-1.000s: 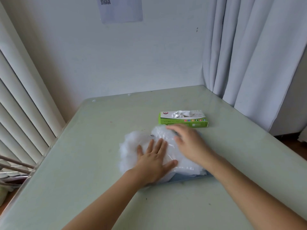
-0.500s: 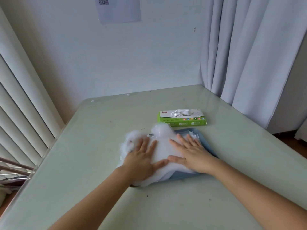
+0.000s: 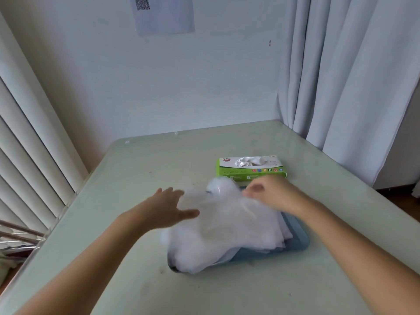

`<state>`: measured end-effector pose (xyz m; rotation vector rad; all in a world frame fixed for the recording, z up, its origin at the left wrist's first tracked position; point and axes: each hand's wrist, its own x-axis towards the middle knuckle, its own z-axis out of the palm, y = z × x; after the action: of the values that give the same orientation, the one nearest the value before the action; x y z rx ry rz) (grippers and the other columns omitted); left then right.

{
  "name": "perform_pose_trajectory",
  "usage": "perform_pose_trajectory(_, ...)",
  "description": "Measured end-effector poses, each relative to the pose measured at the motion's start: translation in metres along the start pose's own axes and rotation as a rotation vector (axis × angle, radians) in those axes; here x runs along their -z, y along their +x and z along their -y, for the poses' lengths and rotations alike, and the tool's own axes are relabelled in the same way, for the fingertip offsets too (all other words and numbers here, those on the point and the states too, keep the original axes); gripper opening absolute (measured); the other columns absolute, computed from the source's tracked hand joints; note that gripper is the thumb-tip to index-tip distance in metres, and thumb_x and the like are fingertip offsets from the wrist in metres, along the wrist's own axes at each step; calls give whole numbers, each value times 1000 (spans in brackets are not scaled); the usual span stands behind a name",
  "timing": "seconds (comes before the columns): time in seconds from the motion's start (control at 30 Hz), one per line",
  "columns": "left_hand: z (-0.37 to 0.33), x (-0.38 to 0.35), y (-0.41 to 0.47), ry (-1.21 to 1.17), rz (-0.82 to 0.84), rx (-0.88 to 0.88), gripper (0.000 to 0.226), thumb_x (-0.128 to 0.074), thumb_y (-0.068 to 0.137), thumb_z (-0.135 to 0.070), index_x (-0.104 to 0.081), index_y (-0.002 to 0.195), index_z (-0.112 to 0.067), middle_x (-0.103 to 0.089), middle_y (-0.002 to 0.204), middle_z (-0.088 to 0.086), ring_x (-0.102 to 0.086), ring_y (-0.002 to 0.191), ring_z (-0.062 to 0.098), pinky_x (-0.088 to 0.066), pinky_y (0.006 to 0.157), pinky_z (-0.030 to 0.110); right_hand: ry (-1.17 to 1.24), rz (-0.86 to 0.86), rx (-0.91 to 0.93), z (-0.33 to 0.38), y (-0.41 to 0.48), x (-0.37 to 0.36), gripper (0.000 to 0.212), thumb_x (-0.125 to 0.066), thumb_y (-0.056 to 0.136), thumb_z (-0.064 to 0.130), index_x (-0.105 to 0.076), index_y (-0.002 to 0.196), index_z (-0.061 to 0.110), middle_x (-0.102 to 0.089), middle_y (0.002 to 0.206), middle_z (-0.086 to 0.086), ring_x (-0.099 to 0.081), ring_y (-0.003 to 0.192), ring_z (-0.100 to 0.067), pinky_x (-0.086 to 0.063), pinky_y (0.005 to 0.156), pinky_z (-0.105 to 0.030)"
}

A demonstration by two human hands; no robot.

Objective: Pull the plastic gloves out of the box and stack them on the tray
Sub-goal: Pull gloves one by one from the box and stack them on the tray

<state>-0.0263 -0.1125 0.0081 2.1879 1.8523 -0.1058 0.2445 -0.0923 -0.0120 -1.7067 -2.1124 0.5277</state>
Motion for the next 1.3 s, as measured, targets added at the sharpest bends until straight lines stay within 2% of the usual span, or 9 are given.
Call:
perform_pose_trajectory(0.13, -40, 41, 22, -12, -194, -138, 72, -49, 89, -57, -31, 147, -17, -32, 153, 1, -20, 143, 21, -16, 115, 33, 118, -354, -109, -15, 48, 34, 26, -54, 92, 25, -71, 94, 6, -71, 98, -10, -64, 94, -25, -46, 78, -30)
perform_pose_trajectory(0.27, -90, 53, 53, -55, -246, -262, 67, -51, 94, -44, -27, 148, -11, -30, 154, 5, -17, 144, 21, -15, 112, 29, 212, -313, -164, -32, 79, 35, 39, -57, 92, 39, -71, 107, 5, -71, 106, -7, -62, 101, -22, -43, 83, -27)
perform_pose_trajectory(0.33, -111, 50, 69, -65, -224, -288, 67, -51, 95, -41, -26, 148, -8, -30, 154, 7, -18, 144, 22, -17, 112, 29, 212, -304, -169, -39, 91, 26, 49, -58, 90, 46, -70, 85, -1, -69, 80, -17, -61, 77, -27, -44, 72, -31)
perform_pose_trajectory(0.4, -124, 45, 82, -82, -174, -290, 63, -49, 97, -37, -27, 147, -6, -32, 152, 8, -25, 140, 22, -24, 109, 29, 136, -313, -182, -40, 97, 19, 58, -56, 91, 46, -47, 53, 4, -43, 51, -15, -40, 55, -25, -31, 54, -33)
perform_pose_trajectory(0.5, -130, 36, 106, -100, -105, -250, 59, -49, 97, -35, -30, 145, -5, -35, 150, 10, -32, 137, 23, -30, 105, 31, 67, -312, -208, -40, 100, 18, 57, -57, 92, 40, -31, 49, 13, -32, 47, -6, -32, 50, -22, -23, 50, -33)
perform_pose_trajectory(0.7, -114, 13, 151, -108, -6, -151, 79, -50, 93, -50, -17, 150, -6, -16, 158, 10, -16, 145, 25, -18, 116, 38, 51, -225, -264, -46, 100, 10, 45, -69, 85, 36, -56, 54, 6, -41, 50, -6, -39, 50, -21, -27, 48, -28)
perform_pose_trajectory(0.8, -108, 3, 160, -135, 28, -127, 82, -50, 89, -58, -23, 147, -7, -25, 153, 11, -22, 141, 30, -26, 111, 40, -23, -201, -284, -49, 102, 2, 44, -68, 83, 44, -58, 54, 13, -42, 50, -1, -42, 55, -21, -29, 53, -29)
perform_pose_trajectory(0.97, -103, -2, 165, -135, -1, -173, 82, -50, 91, -54, -14, 152, -12, -13, 159, 9, -13, 145, 26, -18, 114, 37, 74, -240, -301, -46, 106, -1, 19, -76, 79, 28, -77, 75, 9, -73, 77, -4, -67, 77, -23, -46, 63, -27)
perform_pose_trajectory(1.3, -100, -8, 169, -191, -26, -213, 73, -52, 92, -48, -23, 148, -12, -22, 154, 10, -16, 143, 25, -22, 110, 36, 275, -316, -266, -44, 95, 20, 4, -80, 73, 14, -77, 76, 13, -74, 80, -3, -67, 74, -17, -44, 60, -20)
